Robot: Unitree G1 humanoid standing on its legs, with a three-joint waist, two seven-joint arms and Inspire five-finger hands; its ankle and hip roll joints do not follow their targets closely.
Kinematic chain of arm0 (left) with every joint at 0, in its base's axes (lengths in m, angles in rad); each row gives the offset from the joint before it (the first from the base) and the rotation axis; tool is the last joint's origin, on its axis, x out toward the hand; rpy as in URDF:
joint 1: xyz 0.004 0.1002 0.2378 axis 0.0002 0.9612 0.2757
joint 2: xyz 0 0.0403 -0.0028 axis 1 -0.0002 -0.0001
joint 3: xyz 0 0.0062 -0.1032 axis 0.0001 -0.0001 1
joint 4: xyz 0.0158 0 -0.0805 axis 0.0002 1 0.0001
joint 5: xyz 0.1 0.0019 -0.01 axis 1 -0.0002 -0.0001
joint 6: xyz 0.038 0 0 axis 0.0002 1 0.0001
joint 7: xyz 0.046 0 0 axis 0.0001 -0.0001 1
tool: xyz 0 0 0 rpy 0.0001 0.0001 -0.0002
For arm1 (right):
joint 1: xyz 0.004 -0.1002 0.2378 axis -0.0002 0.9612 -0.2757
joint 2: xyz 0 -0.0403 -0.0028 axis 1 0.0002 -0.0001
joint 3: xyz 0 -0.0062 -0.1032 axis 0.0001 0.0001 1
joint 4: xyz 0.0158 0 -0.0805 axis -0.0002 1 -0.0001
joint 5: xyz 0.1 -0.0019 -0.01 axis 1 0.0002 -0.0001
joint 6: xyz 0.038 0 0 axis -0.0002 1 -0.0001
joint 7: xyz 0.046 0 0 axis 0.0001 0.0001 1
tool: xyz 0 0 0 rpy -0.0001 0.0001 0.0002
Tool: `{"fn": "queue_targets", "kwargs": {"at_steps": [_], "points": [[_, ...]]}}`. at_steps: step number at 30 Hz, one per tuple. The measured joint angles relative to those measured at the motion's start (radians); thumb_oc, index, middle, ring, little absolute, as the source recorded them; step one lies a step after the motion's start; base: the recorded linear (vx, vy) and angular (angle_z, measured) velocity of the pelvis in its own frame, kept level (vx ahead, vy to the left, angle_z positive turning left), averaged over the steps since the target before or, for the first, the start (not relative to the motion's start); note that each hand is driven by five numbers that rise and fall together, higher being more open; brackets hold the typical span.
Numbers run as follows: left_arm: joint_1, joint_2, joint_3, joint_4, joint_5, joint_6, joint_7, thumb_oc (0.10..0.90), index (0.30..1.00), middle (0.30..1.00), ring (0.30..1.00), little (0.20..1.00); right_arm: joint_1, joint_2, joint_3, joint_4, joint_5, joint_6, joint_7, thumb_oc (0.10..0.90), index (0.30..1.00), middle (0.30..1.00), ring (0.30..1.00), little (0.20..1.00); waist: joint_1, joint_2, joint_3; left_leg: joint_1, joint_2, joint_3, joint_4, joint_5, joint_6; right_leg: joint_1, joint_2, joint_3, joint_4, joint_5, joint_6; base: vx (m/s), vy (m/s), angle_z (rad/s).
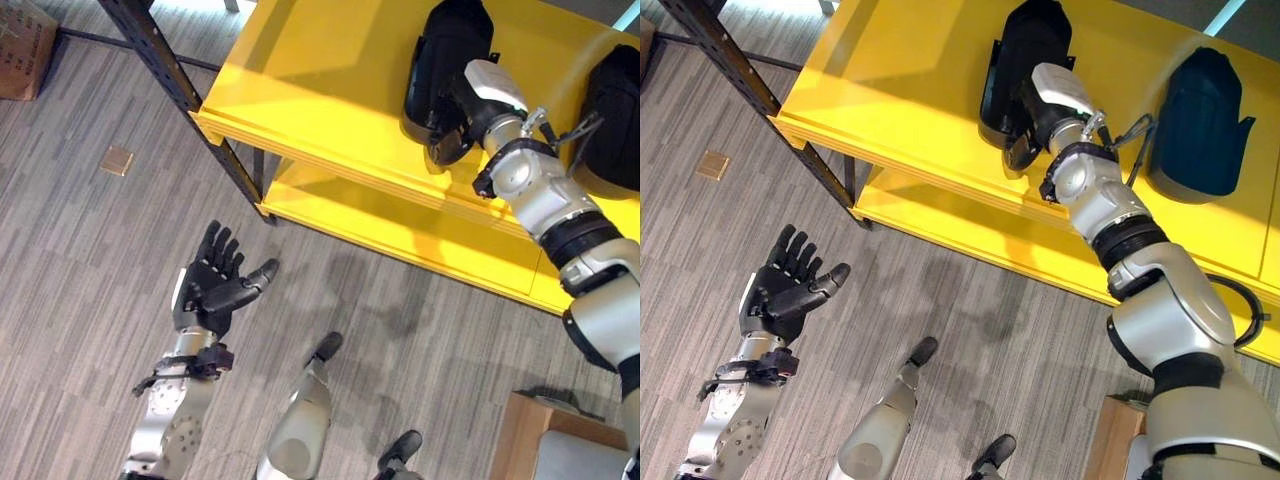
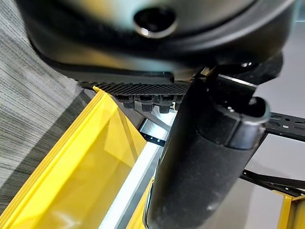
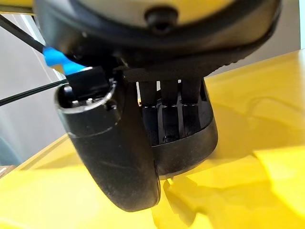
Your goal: Move parts from the plastic box to the shelf.
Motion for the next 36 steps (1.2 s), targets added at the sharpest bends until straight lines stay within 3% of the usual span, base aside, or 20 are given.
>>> {"fn": "queue_targets", "kwargs": {"at_steps": [18,19,20,21,22,26,36], "points": [[-0.012,0.001,-0.001,-0.001,0.0,-0.016,0.0,0.9,1.0,1.0,1.0,1.0,-0.034,0.003,0.0,0.06,0.002,-0.008,-0.032,0.4,0.3,0.3,0.3,0.3,0.001,0.002,-0.001,-0.019,-0.002,0.0,0.005,0.002,0.002,-0.017,-0.005,0.0,0.0,0.003,0.005,0.0,0.0,0.0],[-0.014,0.001,-0.001,-0.001,0.0,-0.019,0.0,0.9,1.0,1.0,1.0,1.0,-0.035,0.003,0.0,0.06,0.002,-0.008,-0.032,0.61,0.594,0.594,0.594,0.594,0.001,0.003,-0.001,-0.02,-0.003,0.0,0.005,0.002,0.002,-0.017,-0.005,0.0,0.0,0.003,0.005,0.0,0.0,0.0],[-0.017,0.001,-0.001,-0.001,0.0,-0.021,0.0,0.9,1.0,1.0,1.0,1.0,-0.034,0.003,0.0,0.059,0.002,-0.007,-0.032,0.725,0.756,0.756,0.756,0.756,0.0,0.003,-0.001,-0.02,-0.002,0.0,0.006,0.002,0.002,-0.017,-0.005,0.0,0.0,0.003,0.005,0.0,0.0,0.0],[-0.019,0.001,-0.002,-0.001,0.0,-0.022,0.0,0.9,1.0,1.0,1.0,1.0,-0.034,0.003,0.0,0.056,0.002,-0.006,-0.032,0.788,0.844,0.844,0.844,0.844,0.0,0.003,-0.001,-0.02,-0.002,0.0,0.006,0.002,0.002,-0.017,-0.005,0.001,0.0,0.004,0.006,0.0,0.0,0.0],[-0.021,0.001,-0.002,-0.001,0.0,-0.022,0.0,0.9,1.0,1.0,1.0,1.0,-0.034,0.003,0.0,0.055,0.001,-0.006,-0.032,0.9,1.0,1.0,1.0,1.0,0.0,0.003,-0.001,-0.02,-0.002,0.0,0.007,0.002,0.002,-0.017,-0.005,0.001,0.0,0.004,0.006,0.0,0.0,0.0],[-0.025,0.002,-0.001,-0.003,0.0,-0.024,0.001,0.9,1.0,1.0,1.0,1.0,-0.034,0.002,0.0,0.036,0.001,-0.001,-0.032,0.9,1.0,1.0,1.0,1.0,-0.001,0.003,-0.001,-0.02,-0.001,0.001,0.01,0.002,0.002,-0.017,-0.005,0.002,0.0,0.006,0.005,0.0,-0.009,0.0],[-0.025,0.041,0.005,-0.016,0.0,-0.024,0.003,0.9,1.0,1.0,1.0,1.0,-0.037,-0.063,0.007,-0.242,0.021,0.004,-0.03,0.9,1.0,1.0,1.0,1.0,-0.024,0.004,-0.002,-0.015,0.002,0.015,0.016,0.002,0.003,-0.016,-0.007,0.014,0.0,0.013,0.004,-0.01,-0.013,-0.02]]}}
